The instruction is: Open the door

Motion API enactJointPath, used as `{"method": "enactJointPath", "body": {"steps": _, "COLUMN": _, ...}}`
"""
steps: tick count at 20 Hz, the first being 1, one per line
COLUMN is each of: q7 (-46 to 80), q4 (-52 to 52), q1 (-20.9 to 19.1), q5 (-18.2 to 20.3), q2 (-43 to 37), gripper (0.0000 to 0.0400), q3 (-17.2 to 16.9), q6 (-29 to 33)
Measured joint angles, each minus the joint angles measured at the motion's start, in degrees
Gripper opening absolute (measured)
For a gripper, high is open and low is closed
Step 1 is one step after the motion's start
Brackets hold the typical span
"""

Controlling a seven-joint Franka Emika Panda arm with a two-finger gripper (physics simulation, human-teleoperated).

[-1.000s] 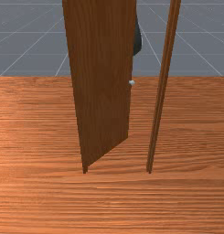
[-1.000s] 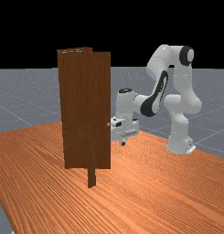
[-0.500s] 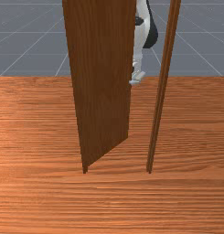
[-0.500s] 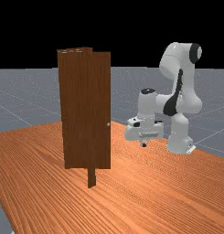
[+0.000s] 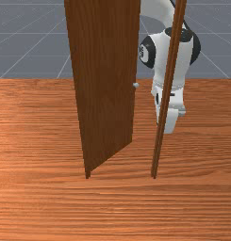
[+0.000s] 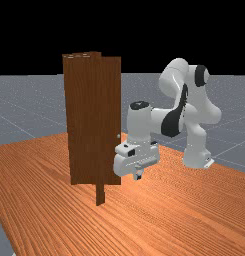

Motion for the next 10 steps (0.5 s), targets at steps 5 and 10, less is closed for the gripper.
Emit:
{"method": "enactJointPath", "body": {"steps": 5, "q7": -20.8, "q4": -1.0, "q1": -5.6, "q5": -1.2, "q2": 0.1, "gripper": 0.0000, "q3": 2.2, "q6": 3.4}}
{"method": "enactJointPath", "body": {"steps": 10, "q7": -52.2, "q4": -6.7, "q1": -10.5, "q5": 0.6, "q2": -2.9, "gripper": 0.0000, "q3": 6.5, "q6": 3.8}}
